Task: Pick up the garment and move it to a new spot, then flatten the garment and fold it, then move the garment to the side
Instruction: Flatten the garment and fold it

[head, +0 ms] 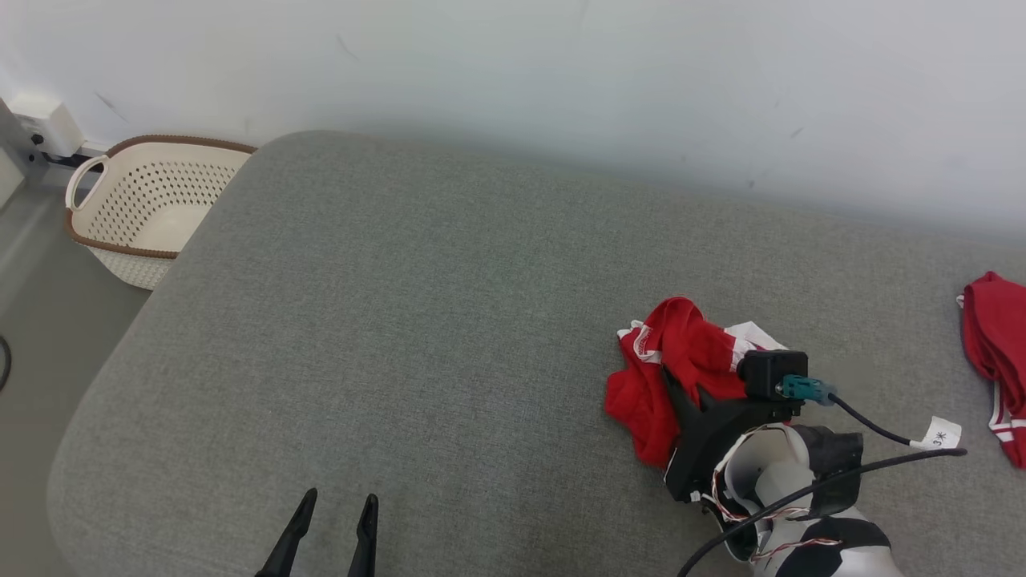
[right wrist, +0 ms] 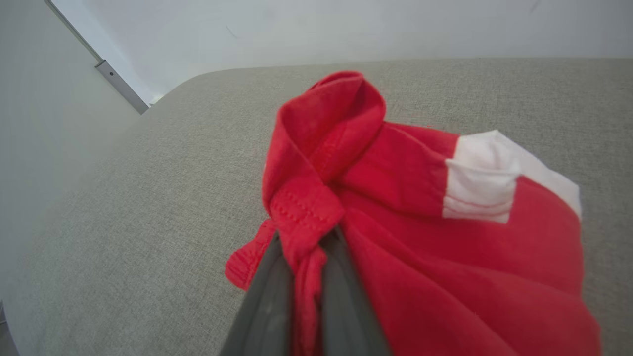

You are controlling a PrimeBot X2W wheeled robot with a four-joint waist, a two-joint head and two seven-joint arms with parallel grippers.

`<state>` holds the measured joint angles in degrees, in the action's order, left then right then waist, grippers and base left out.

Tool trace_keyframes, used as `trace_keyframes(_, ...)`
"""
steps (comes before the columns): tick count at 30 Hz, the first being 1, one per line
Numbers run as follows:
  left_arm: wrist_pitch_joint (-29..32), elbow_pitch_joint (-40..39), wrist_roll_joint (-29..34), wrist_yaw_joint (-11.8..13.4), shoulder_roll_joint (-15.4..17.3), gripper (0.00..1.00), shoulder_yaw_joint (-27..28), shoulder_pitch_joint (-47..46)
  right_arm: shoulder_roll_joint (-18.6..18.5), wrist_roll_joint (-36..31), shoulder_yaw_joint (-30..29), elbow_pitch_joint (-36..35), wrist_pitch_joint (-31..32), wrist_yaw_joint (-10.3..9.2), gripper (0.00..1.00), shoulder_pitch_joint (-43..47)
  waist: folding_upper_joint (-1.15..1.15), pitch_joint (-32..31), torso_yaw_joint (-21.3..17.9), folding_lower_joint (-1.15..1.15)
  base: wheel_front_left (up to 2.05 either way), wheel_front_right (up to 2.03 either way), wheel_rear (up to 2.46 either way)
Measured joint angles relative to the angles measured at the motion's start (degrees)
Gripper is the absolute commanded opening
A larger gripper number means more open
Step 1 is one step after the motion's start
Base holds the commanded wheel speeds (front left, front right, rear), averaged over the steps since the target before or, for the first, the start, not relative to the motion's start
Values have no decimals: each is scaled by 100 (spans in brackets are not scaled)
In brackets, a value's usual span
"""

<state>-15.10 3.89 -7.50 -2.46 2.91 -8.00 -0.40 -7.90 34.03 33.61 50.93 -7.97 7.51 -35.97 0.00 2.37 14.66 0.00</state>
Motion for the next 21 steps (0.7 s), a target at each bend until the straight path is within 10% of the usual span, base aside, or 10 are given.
trace_keyframes(2, 0, 2, -4, 4, 1, 100, 4, -1, 64, 45, 34, 75, -78, 0, 100, 0, 0, 5, -1, 0, 0, 0, 0)
trace_keyframes(21, 0, -26, -2, 12, 0, 100, 175, 137, -887, 690, -428, -1607, -670, 0, 100, 635, 0, -187, -445, -1, 0, 0, 0)
